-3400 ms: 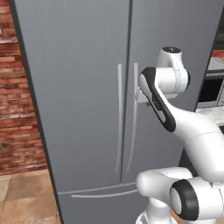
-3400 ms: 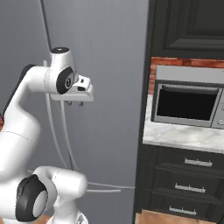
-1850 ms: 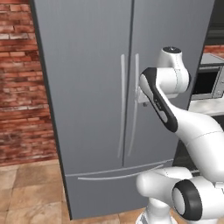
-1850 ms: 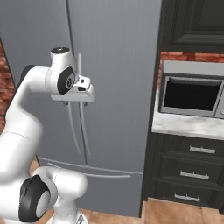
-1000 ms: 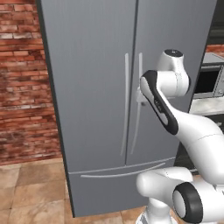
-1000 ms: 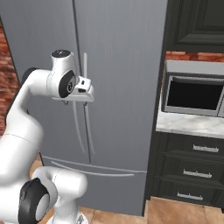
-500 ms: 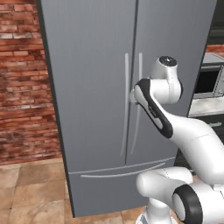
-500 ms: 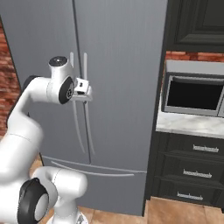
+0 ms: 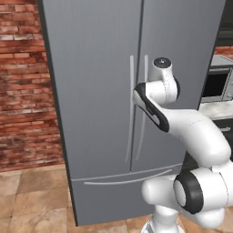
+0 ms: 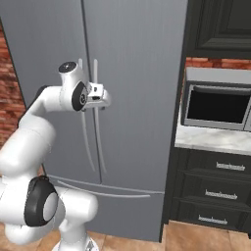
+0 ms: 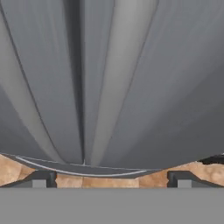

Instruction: Open the fridge, grab two sodas, and place both sodas inside the bowl with ice on the dining counter.

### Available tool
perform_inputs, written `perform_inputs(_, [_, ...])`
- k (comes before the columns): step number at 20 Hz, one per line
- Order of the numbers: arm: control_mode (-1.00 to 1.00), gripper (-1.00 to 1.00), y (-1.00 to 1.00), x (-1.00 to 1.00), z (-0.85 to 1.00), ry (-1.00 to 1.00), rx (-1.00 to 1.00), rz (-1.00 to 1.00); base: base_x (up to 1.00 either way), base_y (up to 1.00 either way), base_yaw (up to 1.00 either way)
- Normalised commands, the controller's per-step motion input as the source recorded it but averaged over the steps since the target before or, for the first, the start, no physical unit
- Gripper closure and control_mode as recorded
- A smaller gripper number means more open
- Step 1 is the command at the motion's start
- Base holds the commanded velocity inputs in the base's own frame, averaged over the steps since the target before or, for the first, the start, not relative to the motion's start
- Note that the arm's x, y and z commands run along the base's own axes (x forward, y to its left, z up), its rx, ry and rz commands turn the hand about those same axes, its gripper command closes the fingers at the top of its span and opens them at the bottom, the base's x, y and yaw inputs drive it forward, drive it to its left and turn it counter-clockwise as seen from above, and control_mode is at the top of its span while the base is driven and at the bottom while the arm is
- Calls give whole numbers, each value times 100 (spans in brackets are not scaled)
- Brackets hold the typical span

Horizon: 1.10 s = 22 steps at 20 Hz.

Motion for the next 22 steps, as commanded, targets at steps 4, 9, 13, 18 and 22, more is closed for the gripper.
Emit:
perform_inputs(4, [-100,-100,3,30,-8,-1,1,0,0,0,0])
perform_inputs(9, [-100,-100,0,21,-19,-5,8,0,0,0,0])
perform_inputs(13, [-100,-100,0,18,-21,-17,6,0,0,0,0])
perform_inputs(18, [-100,-100,0,19,-16,-21,5,0,0,0,0])
perform_inputs(22, [-100,-100,0,26,-15,-8,1,0,0,0,0])
